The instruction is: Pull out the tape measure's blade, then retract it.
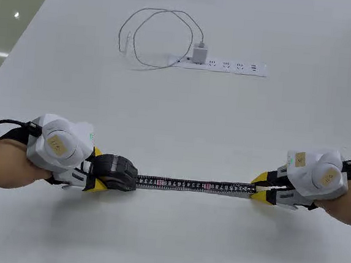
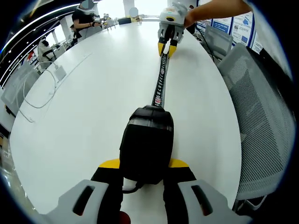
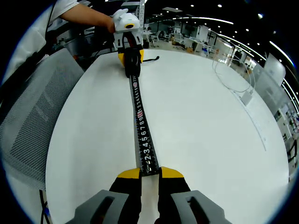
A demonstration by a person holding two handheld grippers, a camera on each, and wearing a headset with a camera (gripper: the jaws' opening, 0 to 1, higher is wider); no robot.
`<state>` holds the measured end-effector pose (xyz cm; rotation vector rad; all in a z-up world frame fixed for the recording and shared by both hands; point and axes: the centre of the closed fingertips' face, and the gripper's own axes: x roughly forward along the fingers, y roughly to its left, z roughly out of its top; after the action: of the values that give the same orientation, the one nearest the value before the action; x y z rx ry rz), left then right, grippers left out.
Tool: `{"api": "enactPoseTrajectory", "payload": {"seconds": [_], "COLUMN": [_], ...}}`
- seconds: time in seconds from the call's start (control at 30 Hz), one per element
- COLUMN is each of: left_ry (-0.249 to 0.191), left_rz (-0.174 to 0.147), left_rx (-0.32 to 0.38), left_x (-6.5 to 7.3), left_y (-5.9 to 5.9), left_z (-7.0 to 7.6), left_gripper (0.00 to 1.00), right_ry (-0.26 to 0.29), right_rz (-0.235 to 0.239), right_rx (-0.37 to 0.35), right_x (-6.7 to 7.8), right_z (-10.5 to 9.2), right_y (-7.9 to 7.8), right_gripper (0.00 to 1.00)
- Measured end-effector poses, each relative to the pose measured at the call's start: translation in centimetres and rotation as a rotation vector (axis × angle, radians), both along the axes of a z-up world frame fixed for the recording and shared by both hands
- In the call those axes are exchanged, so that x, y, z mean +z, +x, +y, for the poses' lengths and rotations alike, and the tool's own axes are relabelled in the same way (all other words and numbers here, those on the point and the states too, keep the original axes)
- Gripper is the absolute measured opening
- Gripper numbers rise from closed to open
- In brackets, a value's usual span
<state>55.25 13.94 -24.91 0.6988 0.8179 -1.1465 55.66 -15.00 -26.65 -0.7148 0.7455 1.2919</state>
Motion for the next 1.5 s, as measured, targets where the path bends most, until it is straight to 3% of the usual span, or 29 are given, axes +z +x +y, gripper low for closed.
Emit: {"api": "enactPoseTrajectory", "payload": {"seconds": [1.23,1.33,1.4,1.5], "left_ry": [0.0,-0.026,-0.005,-0.009], "left_rz": [0.012,0.04,0.018,0.024], "left_rx": [0.057,0.086,0.061,0.067], "left_x": [0.02,0.14,0.06,0.1], "left_y": [0.06,0.06,0.02,-0.12], "left_z": [-0.03,-0.19,-0.15,-0.15], "left_gripper": [0.3,0.35,0.39,0.41], "right_ry": [-0.066,-0.064,-0.062,-0.064], "right_rz": [-0.005,0.001,0.006,0.006], "right_rx": [0.042,0.038,0.04,0.036], "right_x": [-0.02,-0.06,-0.09,-0.15], "right_z": [-0.11,0.35,0.61,0.6], "right_y": [-0.25,-0.32,-0.42,-0.33], "right_gripper": [0.13,0.16,0.18,0.19]}}
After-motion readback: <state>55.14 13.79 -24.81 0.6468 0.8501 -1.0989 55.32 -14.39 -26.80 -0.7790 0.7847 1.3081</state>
